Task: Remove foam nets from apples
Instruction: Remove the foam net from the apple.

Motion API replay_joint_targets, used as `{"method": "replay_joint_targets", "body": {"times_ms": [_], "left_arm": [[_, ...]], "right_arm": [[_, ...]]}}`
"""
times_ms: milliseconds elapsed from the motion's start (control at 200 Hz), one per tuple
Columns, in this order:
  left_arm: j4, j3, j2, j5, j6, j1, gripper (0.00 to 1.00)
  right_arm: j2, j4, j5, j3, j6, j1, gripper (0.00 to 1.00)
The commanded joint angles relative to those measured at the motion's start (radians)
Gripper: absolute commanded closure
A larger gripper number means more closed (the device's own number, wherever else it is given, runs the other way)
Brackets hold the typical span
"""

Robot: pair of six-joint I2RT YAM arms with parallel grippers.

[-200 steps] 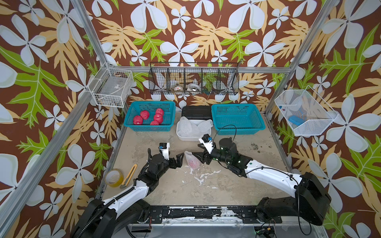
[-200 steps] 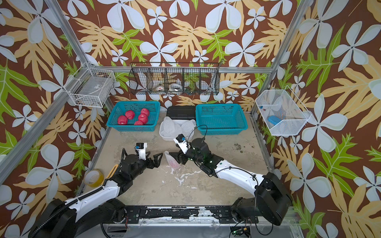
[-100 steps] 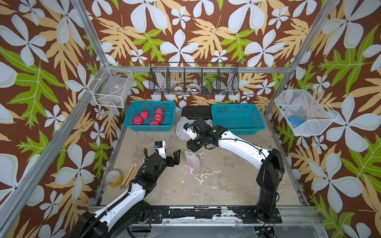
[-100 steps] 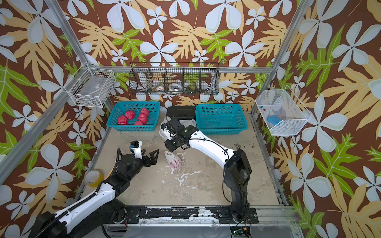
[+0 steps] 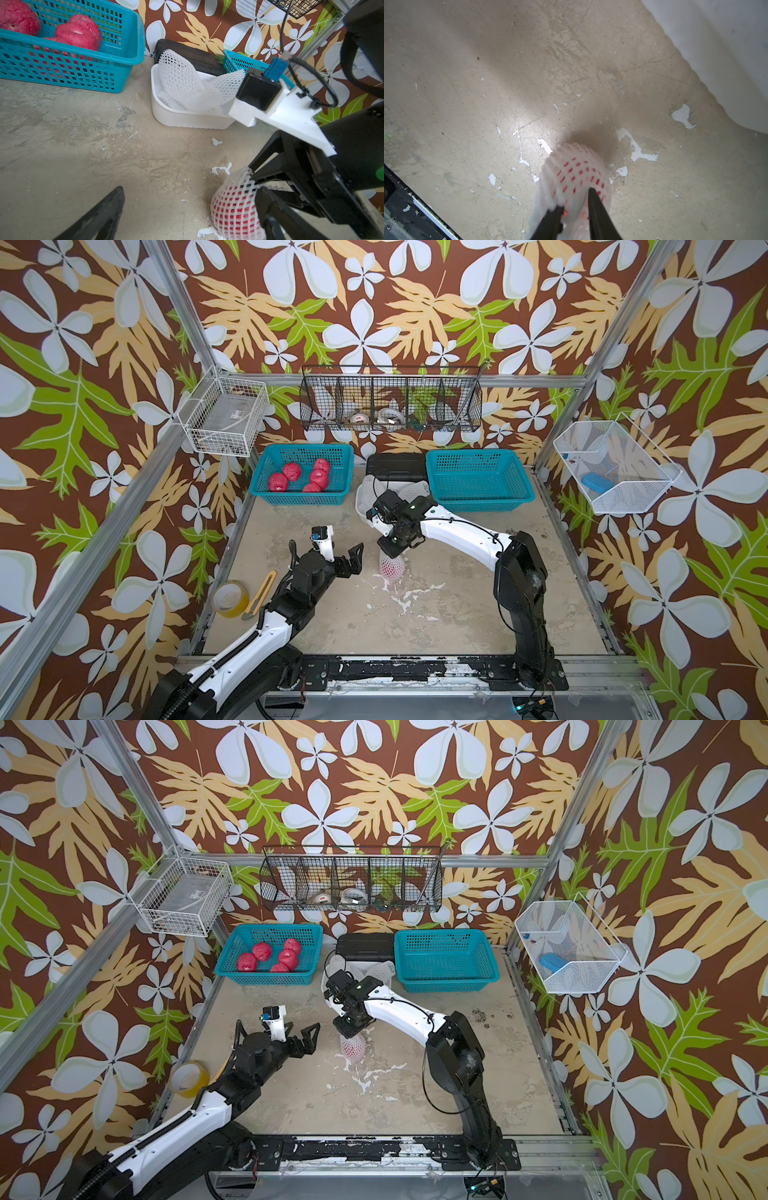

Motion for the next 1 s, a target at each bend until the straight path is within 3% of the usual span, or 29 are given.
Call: {"method": "replay_joint_targets", "body": {"times_ms": [0, 220, 450, 571, 691, 836, 996], "left_arm": [[0.02, -0.005, 0.002, -0.006, 0.0, 0.001, 0.0], [0.035, -0.007, 0.011, -0.005, -0.002, 0.001, 0.0], [0.047, -0.004, 0.034, 0.012, -0.006, 0.001, 0.0], [0.047, -0.007, 0.029, 0.003, -0.005, 0.002, 0.0], [0.037, -0.002, 0.023, 0.008, 0.0, 0.001, 0.0], [0.038, -0.016, 0.009, 0.002, -0.005, 0.001, 0.0], [0.032, -0.009, 0.011, -0.003, -0.001, 0.0, 0.0]], "right_arm": [[-0.013, -0.023, 0.018, 0.021, -0.006, 0.0, 0.87], [-0.022, -0.089, 0.023, 0.07, -0.022, 0.0, 1.0], [-0.051, -0.148, 0.041, 0.108, -0.019, 0.003, 1.0], [-0.09, 0.025, 0.032, -0.048, -0.007, -0.007, 1.0], [-0.027, -0.064, -0.013, 0.055, -0.008, -0.007, 1.0], [-0.114, 0.031, -0.003, -0.003, 0.008, -0.001, 1.0], [-0.041, -0.03, -0.037, 0.01, -0.007, -0.02, 1.0]]}}
